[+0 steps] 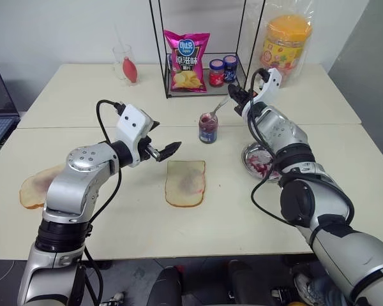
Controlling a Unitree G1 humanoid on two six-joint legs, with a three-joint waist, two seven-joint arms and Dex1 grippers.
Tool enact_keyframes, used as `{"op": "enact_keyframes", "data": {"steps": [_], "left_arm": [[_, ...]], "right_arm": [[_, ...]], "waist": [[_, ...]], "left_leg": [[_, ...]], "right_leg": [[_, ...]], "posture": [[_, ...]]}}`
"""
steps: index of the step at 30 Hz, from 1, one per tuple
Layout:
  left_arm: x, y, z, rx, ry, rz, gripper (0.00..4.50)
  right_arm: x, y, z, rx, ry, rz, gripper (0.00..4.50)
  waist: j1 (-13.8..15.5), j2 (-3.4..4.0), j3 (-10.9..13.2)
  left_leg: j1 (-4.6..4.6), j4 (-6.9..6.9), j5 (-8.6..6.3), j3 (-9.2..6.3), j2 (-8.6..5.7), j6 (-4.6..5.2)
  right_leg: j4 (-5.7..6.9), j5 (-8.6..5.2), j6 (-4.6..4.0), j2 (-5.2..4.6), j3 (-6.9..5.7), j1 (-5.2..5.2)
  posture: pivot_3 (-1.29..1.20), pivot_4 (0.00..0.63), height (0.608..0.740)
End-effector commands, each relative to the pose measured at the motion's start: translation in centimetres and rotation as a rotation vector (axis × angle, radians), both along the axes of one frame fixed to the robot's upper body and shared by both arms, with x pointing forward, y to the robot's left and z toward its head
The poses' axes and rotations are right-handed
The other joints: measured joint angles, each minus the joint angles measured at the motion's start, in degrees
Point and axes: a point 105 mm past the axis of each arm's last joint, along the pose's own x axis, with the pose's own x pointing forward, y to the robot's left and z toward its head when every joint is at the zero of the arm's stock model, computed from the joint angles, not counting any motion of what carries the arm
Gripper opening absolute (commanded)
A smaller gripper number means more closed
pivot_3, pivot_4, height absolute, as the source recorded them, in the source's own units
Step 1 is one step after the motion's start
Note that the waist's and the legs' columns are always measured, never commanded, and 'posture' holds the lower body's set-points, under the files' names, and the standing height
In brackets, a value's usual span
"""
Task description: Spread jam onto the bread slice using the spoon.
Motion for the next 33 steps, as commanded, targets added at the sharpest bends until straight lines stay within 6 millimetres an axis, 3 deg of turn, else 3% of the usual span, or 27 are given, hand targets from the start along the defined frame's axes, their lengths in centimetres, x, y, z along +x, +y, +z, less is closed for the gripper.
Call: {"op": "enact_keyframes", "data": {"steps": [1,27,30,33], "left_arm": [[0.1,-0.4,1.2,0.002,-0.053,-0.016,4.5],[-0.1,-0.5,1.6,-0.057,-0.055,-0.038,4.5],[-0.5,-0.3,1.5,-0.057,-0.06,-0.04,4.5],[-1.2,0.4,1.3,-0.054,-0.06,-0.038,4.5]], "right_arm": [[-0.1,-0.1,3.3,0.066,-0.068,0.008,0.05],[-0.4,-2.4,4.4,0.161,-0.068,-0.021,0.05],[-1.0,-2.2,5.5,0.17,-0.094,0.006,0.05],[-2.8,-1.1,6.8,0.157,-0.14,0.081,0.05]], "waist": [[0.0,0.0,0.0],[0.0,0.0,0.0],[0.0,0.01,0.0],[0.0,0.01,0.0]], "left_leg": [[0.0,0.0,0.0,0.0,0.0,0.0],[0.0,0.0,0.0,0.0,0.0,0.0],[-0.01,0.0,0.0,0.01,0.0,0.0],[-0.01,-0.02,0.0,0.0,0.01,0.0]], "right_leg": [[0.0,0.0,0.0,0.0,0.0,0.0],[0.0,0.0,0.0,0.0,0.0,0.0],[-0.01,0.0,0.0,0.0,0.0,0.0],[-0.02,0.0,0.0,0.0,0.0,0.0]], "posture": [[0.0,0.15,0.74],[0.0,0.15,0.74],[0.0,0.15,0.74],[0.0,0.15,0.74]]}}
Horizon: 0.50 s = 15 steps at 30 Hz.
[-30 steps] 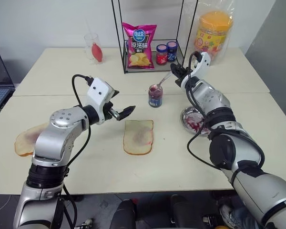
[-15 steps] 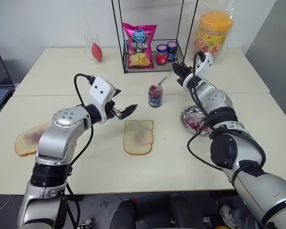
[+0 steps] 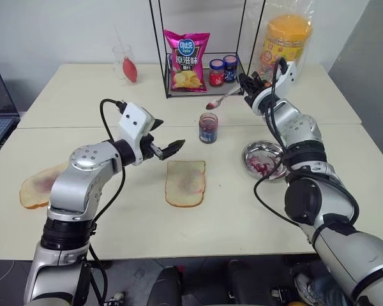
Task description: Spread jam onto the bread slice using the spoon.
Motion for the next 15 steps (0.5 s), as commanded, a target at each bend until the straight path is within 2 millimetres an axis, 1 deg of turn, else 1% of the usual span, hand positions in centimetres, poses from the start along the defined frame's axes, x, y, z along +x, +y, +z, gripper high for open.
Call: {"op": "enact_keyframes", "data": {"steps": [1,3,5,7,10,11,13,15], "left_arm": [[-1.3,1.1,1.2,-0.001,-0.058,-0.001,4.5],[-2.1,2.2,0.9,0.0,-0.053,0.026,4.5],[-3.6,3.0,0.6,-0.005,-0.043,0.023,4.5],[-4.7,3.5,0.3,0.003,-0.036,0.018,4.5],[-6.6,4.2,-0.5,0.014,0.015,-0.009,4.5],[-7.6,4.6,-1.2,0.036,0.051,-0.02,4.5],[-9.3,5.9,-2.9,0.107,0.123,-0.03,4.5],[-10.1,6.7,-3.7,0.14,0.154,-0.024,4.5]], "right_arm": [[-2.7,1.2,3.6,-0.001,-0.124,0.085,0.05],[-4.3,2.2,3.7,-0.023,-0.149,0.137,0.05],[-6.4,3.9,3.5,-0.051,-0.17,0.207,0.05],[-8.0,5.2,2.8,-0.109,-0.187,0.258,0.05],[-9.9,7.0,1.0,-0.171,-0.186,0.328,0.05],[-10.6,7.7,0.2,-0.176,-0.173,0.354,0.05],[-11.7,9.1,-1.9,-0.248,-0.171,0.402,0.05],[-12.3,9.8,-2.9,-0.274,-0.171,0.426,0.05]], "waist": [[0.0,0.0,0.0],[0.0,0.0,0.0],[0.0,0.02,0.0],[-0.2,0.01,0.0],[0.0,0.01,0.0],[0.0,0.02,0.0],[-0.2,-0.06,0.0],[-0.2,-0.04,0.0]], "left_leg": [[-0.01,-0.03,0.0,-0.02,0.0,0.0],[-0.01,-0.02,0.0,-0.02,0.03,0.0],[-0.01,-0.05,0.0,-0.05,0.07,0.0],[-0.01,-0.03,-0.01,-0.03,0.16,0.01],[-0.02,-0.03,-0.01,-0.1,0.12,0.01],[-0.01,-0.01,-0.01,-0.11,0.1,0.01],[0.08,-0.01,-0.01,-0.06,0.15,0.01],[0.12,-0.03,-0.01,-0.02,0.12,0.01]], "right_leg": [[-0.01,-0.01,-0.01,0.0,-0.01,-0.01],[0.01,-0.04,-0.06,0.01,-0.03,-0.02],[0.01,-0.05,-0.07,0.04,-0.04,-0.02],[0.01,-0.05,-0.09,0.06,-0.02,-0.05],[0.01,-0.08,-0.13,0.06,-0.07,-0.05],[0.03,-0.09,-0.14,0.06,-0.07,-0.03],[0.0,-0.09,-0.14,0.1,-0.03,0.01],[0.01,-0.19,-0.28,0.09,0.01,0.04]], "posture": [[0.0,0.15,0.74],[0.0,0.15,0.74],[0.0,0.15,0.74],[0.0,0.15,0.74],[0.0,0.15,0.74],[0.0,0.15,0.74],[0.0,0.15,0.74],[0.0,0.15,0.74]]}}
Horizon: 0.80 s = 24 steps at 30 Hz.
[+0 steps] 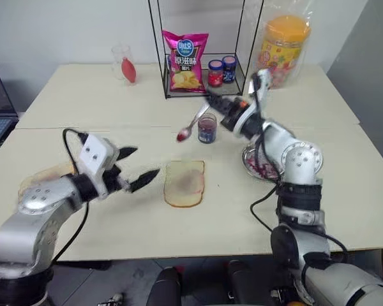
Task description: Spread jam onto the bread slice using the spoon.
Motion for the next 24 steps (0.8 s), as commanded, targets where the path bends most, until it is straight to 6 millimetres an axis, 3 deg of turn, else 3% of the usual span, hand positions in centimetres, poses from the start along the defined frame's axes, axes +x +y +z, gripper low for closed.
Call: {"op": "enact_keyframes", "data": {"steps": [1,6,13,19,24], "left_arm": [[-1.8,1.2,0.0,0.076,0.0,-0.024,4.5],[-2.1,1.7,-0.8,0.076,0.013,-0.013,4.5],[-2.3,1.0,-1.8,0.098,0.022,-0.066,4.5],[-2.1,0.3,-2.0,0.105,0.016,-0.099,4.5],[-1.7,-0.2,-2.0,0.104,0.004,-0.117,4.5]], "right_arm": [[-1.9,1.7,-0.5,-0.048,-0.067,0.064,0.05],[-2.7,3.7,-3.4,-0.193,-0.128,0.114,0.05],[-2.1,3.7,-5.7,-0.379,-0.285,0.076,0.05],[-1.5,3.0,-5.7,-0.422,-0.345,0.027,0.05],[-0.7,2.0,-4.5,-0.459,-0.442,-0.056,0.05]], "waist": [[0.0,0.0,0.0],[0.5,-0.05,0.0],[0.5,-0.07,0.0],[0.4,-0.08,0.0],[0.6,-0.1,-0.1]], "left_leg": [[0.01,0.01,0.0,-0.01,0.02,0.0],[0.03,0.04,0.1,-0.09,0.02,0.12],[0.05,0.01,0.1,0.01,0.05,0.13],[0.05,-0.01,0.1,0.0,0.08,0.12],[0.05,0.02,0.1,-0.01,0.07,0.12]], "right_leg": [[0.0,-0.02,-0.03,0.0,-0.03,0.0],[0.01,-0.22,-0.15,0.02,-0.1,0.02],[-0.02,-0.07,0.06,0.03,-0.09,-0.01],[-0.01,-0.07,0.06,0.04,-0.1,-0.03],[-0.01,-0.05,0.09,0.05,-0.09,-0.01]], "posture": [[0.0,0.15,0.74],[0.0,0.15,0.74],[0.0,0.15,0.74],[0.0,0.15,0.74],[0.0,0.15,0.74]]}}
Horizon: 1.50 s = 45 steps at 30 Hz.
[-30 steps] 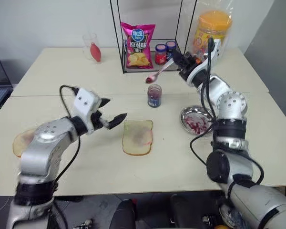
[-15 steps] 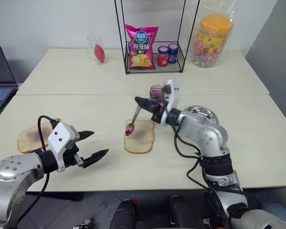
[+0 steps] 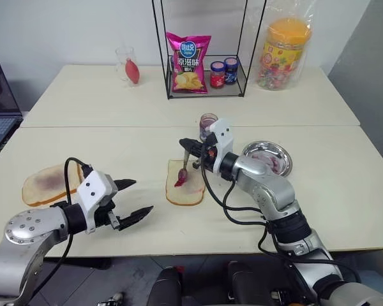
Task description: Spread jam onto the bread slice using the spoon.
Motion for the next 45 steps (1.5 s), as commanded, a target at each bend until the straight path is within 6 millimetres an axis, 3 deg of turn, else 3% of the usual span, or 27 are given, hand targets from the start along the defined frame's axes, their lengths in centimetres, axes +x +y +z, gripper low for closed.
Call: {"op": "enact_keyframes", "data": {"steps": [1,10,14,18,29,33,36,41,45], "left_arm": [[0.4,-0.2,0.6,0.012,-0.041,-0.021,4.5],[0.9,-0.4,0.3,-0.009,-0.06,-0.017,4.5],[1.0,-0.5,0.5,-0.004,-0.105,-0.01,4.5],[1.0,-0.7,0.6,-0.012,-0.11,-0.019,4.5],[0.8,-0.7,0.2,0.007,-0.093,-0.044,4.5],[0.9,-1.1,0.1,0.012,-0.096,-0.058,4.5],[0.9,-1.2,0.2,0.015,-0.099,-0.063,4.5],[1.3,-1.4,0.6,0.019,-0.109,-0.069,4.5],[1.5,-2.0,0.9,0.016,-0.114,-0.08,4.5]], "right_arm": [[0.7,-1.1,2.0,0.014,-0.113,-0.056,0.05],[0.6,-1.8,4.3,0.085,-0.163,-0.047,0.05],[-0.5,-2.1,5.2,0.271,0.069,0.036,0.05],[-0.8,-1.7,2.8,0.436,0.369,0.042,0.05],[0.8,-0.6,-1.6,0.472,0.561,-0.048,0.05],[2.1,-1.6,-3.8,0.45,0.603,-0.138,0.05],[2.6,-2.7,-4.0,0.43,0.575,-0.166,0.05],[3.8,-5.6,-2.6,0.435,0.521,-0.221,0.05],[4.9,-7.4,-0.2,0.475,0.461,-0.254,0.05]], "waist": [[0.0,-0.01,0.0],[-0.1,-0.01,0.0],[-0.1,-0.02,0.0],[-0.1,-0.01,0.0],[-0.2,0.0,0.0],[-0.2,0.0,0.0],[-0.2,0.01,0.0],[0.1,0.0,0.0],[-0.2,0.01,0.0]], "left_leg": [[0.01,0.0,0.0,0.01,0.01,0.0],[0.0,-0.02,0.0,0.02,0.02,0.0],[-0.01,-0.02,0.0,0.01,0.04,0.0],[0.0,-0.03,0.0,-0.03,0.07,0.0],[-0.01,-0.04,-0.01,-0.01,0.16,0.0],[0.0,-0.04,-0.01,-0.01,0.17,0.0],[-0.01,-0.05,-0.01,0.01,0.17,0.0],[-0.02,-0.03,0.0,-0.02,0.14,0.0],[-0.01,-0.01,0.0,0.02,0.13,0.01]], "right_leg": [[0.0,0.0,0.0,0.0,0.01,0.0],[0.0,-0.01,-0.01,0.01,0.01,-0.01],[0.0,0.0,-0.02,0.01,0.01,-0.01],[0.01,0.01,-0.06,0.05,-0.01,-0.01],[0.0,-0.03,-0.06,0.19,0.01,-0.03],[0.0,-0.03,-0.07,0.22,0.02,-0.03],[-0.01,-0.03,-0.07,0.22,0.03,-0.03],[0.0,-0.02,-0.05,0.21,0.03,-0.01],[-0.02,0.01,-0.02,0.2,0.08,0.0]], "posture": [[0.0,0.15,0.74],[0.0,0.15,0.74],[0.0,0.15,0.74],[0.0,0.15,0.74],[0.0,0.15,0.74],[0.0,0.15,0.74],[0.0,0.15,0.74],[0.0,0.15,0.74],[0.0,0.15,0.74]]}}
